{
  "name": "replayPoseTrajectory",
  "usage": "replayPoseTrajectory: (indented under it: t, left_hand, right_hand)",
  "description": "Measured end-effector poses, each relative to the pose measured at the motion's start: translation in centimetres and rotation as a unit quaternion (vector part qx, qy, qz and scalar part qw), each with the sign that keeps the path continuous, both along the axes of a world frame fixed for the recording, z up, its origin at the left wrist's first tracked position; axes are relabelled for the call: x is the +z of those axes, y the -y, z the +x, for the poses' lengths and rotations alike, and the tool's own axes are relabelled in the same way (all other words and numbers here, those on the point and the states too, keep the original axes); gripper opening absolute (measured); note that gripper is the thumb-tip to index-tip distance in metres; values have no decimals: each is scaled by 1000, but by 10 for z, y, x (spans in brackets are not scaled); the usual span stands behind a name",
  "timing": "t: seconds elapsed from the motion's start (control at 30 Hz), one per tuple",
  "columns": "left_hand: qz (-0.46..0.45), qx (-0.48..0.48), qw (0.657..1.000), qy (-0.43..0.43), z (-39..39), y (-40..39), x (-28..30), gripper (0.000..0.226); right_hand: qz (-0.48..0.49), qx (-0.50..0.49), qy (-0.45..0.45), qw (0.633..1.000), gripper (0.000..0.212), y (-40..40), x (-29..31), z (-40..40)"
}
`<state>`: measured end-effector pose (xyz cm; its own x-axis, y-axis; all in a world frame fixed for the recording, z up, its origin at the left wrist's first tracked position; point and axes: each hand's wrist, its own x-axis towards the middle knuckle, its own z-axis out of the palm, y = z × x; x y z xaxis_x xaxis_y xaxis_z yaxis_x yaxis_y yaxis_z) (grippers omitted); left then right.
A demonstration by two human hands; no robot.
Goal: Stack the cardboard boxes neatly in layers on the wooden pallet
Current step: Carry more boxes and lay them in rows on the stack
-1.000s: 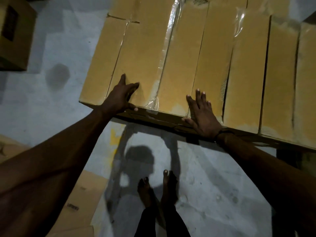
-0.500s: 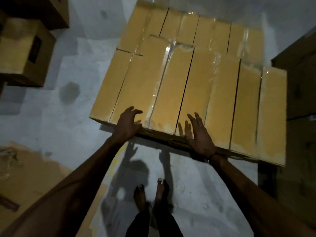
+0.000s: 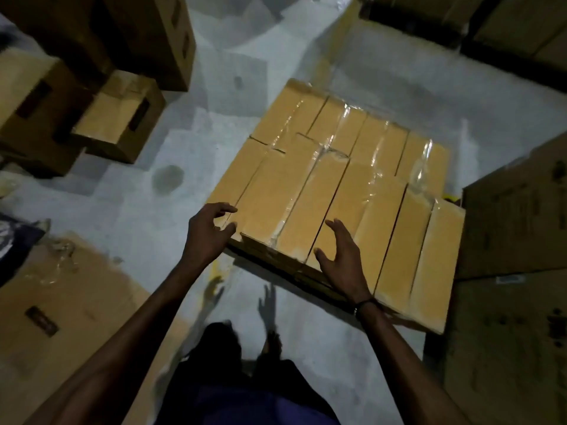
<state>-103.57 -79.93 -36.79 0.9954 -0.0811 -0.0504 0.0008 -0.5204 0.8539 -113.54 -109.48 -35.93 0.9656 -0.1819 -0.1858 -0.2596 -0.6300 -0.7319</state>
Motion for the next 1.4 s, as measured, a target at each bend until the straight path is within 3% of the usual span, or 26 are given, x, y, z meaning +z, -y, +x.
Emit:
replayPoseTrajectory:
  t: [0.23,0.5,0.9,1.4]
  left_hand:
    - [-17,92,996,-3,9,-72,28,28]
    - [-40,193,980,-22,75,-213,34,24]
    - [-66,259,964,4,195,-388,43,23]
    - [-94,267,959,29,483,-479,63,20]
  right_hand:
    - [49,4,11,999,62,-56,31,44]
    - [92,43,12,995,57,-192,32,170]
    - [130,124,35,983,53,-391,45,352]
    - [123,89,82,985,53,-478,55,639]
